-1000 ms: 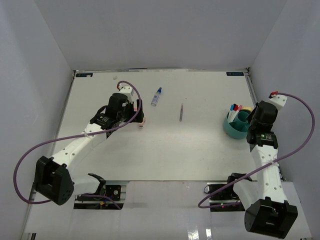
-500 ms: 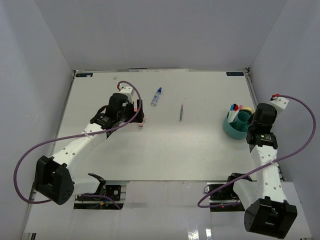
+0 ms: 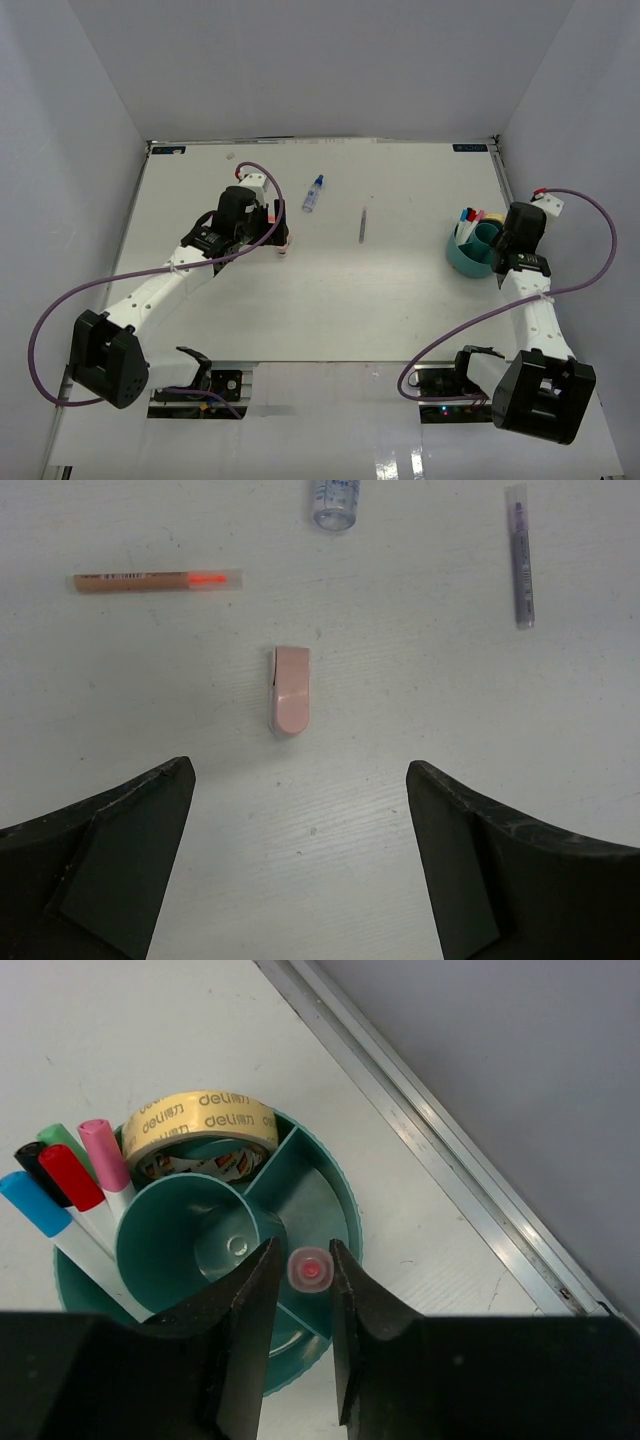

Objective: Sort the stationery into containers
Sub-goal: Place the pen in the storage box, then pick up the pen from the center of the board, then place the pen in the storage box, then pick up the pen from the center of the board.

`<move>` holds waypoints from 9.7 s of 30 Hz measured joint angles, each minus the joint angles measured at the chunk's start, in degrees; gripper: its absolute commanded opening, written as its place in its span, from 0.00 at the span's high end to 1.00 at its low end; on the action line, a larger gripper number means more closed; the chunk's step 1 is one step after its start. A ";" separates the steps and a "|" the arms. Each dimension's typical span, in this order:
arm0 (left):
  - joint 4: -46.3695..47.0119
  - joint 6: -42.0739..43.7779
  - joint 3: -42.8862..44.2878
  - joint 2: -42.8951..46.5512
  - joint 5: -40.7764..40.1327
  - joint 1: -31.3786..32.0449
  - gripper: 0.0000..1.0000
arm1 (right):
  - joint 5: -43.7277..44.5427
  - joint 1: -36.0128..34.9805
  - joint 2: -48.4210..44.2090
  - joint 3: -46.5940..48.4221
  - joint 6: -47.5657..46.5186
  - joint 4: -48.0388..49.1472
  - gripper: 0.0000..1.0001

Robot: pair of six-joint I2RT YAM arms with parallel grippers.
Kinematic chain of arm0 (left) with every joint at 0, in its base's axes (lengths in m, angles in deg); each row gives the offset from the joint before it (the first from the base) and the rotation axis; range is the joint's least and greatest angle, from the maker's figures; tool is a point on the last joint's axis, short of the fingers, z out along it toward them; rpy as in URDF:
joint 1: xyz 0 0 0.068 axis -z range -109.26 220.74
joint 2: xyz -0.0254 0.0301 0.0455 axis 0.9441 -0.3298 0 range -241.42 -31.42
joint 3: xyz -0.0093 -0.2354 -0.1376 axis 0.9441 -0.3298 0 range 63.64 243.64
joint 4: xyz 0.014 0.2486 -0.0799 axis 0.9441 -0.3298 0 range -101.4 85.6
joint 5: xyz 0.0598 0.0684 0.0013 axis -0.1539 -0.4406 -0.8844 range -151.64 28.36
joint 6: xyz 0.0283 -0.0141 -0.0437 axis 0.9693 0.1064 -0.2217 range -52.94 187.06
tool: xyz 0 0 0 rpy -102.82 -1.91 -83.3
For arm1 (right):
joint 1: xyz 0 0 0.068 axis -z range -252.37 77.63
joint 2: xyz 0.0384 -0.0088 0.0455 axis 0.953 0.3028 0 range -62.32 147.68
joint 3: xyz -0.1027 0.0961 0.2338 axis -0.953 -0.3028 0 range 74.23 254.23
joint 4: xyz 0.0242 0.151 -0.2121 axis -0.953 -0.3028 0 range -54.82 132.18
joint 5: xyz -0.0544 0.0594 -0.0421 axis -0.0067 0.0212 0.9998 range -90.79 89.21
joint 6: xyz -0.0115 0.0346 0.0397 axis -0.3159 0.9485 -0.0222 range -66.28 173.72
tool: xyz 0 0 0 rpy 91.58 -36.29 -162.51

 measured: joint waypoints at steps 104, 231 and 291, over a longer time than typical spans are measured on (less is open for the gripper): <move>6.12 38.07 14.14 -38.36 25.00 -17.70 0.81 | -37.18 -25.70 -10.62 -6.29 -3.34 11.72 0.12; 5.60 9.60 2.19 2.08 -9.05 8.22 0.02 | -4.94 2.21 9.53 11.63 -3.30 -12.50 0.54; 4.17 7.76 2.16 -4.70 -11.50 8.22 0.02 | -7.93 -37.86 60.48 51.25 6.95 -8.76 0.39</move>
